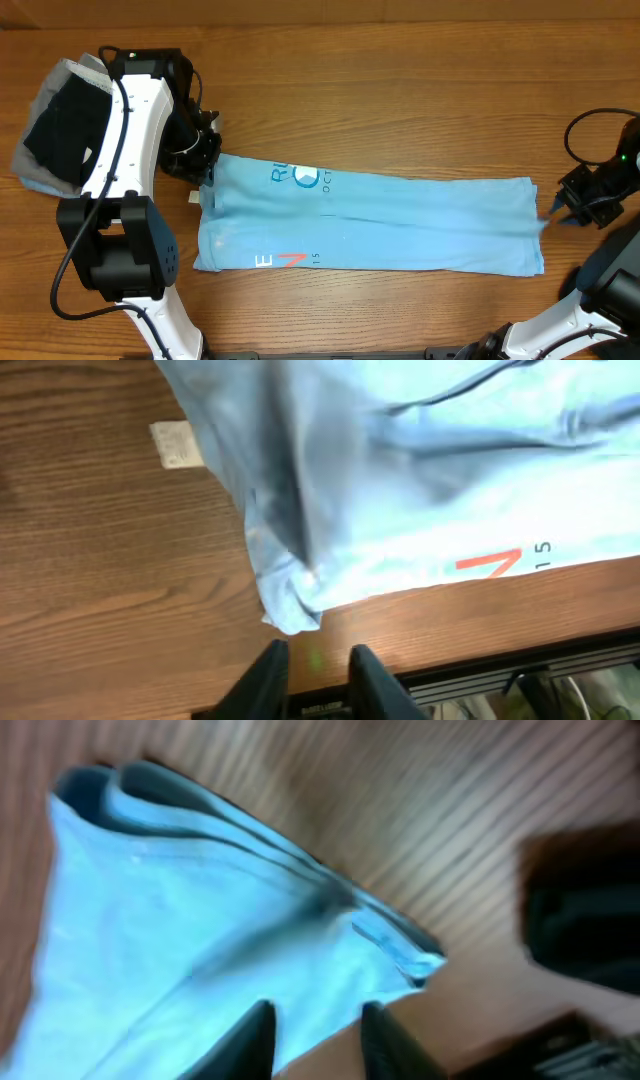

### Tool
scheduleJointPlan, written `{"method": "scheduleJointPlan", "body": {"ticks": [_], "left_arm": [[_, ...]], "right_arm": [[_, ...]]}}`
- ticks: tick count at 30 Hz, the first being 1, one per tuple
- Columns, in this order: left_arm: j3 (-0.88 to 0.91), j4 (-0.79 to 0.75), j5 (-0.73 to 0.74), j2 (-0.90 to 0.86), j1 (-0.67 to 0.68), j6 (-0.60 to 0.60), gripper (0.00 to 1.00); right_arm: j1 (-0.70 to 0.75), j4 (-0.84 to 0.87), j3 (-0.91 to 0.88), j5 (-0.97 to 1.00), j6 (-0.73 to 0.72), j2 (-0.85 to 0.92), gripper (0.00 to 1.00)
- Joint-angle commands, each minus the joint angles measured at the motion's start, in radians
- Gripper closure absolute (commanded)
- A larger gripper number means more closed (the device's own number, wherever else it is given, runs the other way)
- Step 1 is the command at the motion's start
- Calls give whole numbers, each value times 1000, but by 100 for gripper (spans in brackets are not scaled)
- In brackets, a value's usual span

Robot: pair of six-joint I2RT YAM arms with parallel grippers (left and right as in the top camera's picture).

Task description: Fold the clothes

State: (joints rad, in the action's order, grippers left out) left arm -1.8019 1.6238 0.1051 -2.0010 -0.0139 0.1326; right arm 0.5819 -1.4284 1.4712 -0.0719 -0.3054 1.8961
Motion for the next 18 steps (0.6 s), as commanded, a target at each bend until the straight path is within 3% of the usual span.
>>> {"method": "scheduleJointPlan", "body": {"ticks": [1, 7, 9, 13, 18], "left_arm": [[-1, 23, -13, 16, -7, 19, 65], [-1, 24, -33, 16, -10, 17, 60], [-1, 13, -20, 16, -10, 18, 59], [-29, 23, 1, 19, -10, 21, 68], [-132, 66, 82, 71, -15, 21, 66]], "right_arm": [[2, -14, 3, 72, -2, -17, 58], [1, -13, 3, 23, 0, -17, 49], [0, 11, 3, -74, 41, -17, 49], [0, 65, 4, -391, 204, -29, 53], [3, 82, 50, -503, 228, -135, 48]]}}
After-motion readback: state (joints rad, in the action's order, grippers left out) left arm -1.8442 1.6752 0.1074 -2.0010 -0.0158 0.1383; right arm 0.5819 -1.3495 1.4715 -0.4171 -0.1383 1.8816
